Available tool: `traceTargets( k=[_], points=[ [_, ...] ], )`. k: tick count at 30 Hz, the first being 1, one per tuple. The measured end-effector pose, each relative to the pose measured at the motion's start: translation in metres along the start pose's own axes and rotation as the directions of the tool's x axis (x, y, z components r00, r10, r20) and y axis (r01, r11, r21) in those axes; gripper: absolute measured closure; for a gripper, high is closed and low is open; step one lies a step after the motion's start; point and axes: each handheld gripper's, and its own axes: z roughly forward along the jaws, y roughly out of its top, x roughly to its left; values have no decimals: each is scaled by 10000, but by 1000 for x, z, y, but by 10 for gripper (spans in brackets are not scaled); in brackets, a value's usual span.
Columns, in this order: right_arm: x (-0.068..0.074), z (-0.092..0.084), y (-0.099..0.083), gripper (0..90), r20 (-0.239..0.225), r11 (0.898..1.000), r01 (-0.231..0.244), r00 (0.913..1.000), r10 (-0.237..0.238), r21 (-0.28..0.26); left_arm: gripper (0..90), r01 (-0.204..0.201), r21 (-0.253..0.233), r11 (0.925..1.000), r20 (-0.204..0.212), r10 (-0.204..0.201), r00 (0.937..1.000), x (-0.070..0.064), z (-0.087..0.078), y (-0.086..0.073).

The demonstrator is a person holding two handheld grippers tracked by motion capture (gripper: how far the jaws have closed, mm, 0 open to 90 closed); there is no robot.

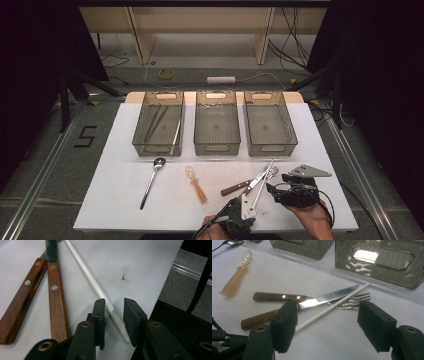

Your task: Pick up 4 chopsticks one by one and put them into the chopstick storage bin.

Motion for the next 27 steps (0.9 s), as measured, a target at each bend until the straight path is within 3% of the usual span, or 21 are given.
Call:
traceTargets(
  k=[9,13,14,16,18,19,21,27],
  points=[
    [0,0,0,335,-3,10000,-8,10000,8,-5,763,462,-38,9989,70,-462,9989,4,-3,0],
    [0,-1,0,335,0,10000,-17,10000,17,-20,827,530,-312,9981,-70,-532,9986,9,-7,2],
    [-1,-1,0,335,1,10000,-18,10000,18,-13,883,543,-199,9983,-88,-544,9985,10,-7,3],
    [0,0,0,335,-12,10000,3,10000,-3,-12,859,734,-213,9971,7,-734,9973,11,-6,3],
    [-1,0,0,335,-22,10000,5,10000,-5,-7,757,703,243,9972,100,-706,9975,10,-2,2],
    [-1,0,0,335,-22,10000,-1,10000,1,-13,738,711,71,9974,50,-711,9975,9,-1,0],
    [-1,-1,0,335,-22,10000,-16,10000,16,-16,720,532,160,9985,-48,-531,9986,6,-1,1],
    [-1,-1,0,335,-12,10000,-11,10000,11,-18,750,551,238,9982,-196,-547,9983,6,-1,2]
  ],
)
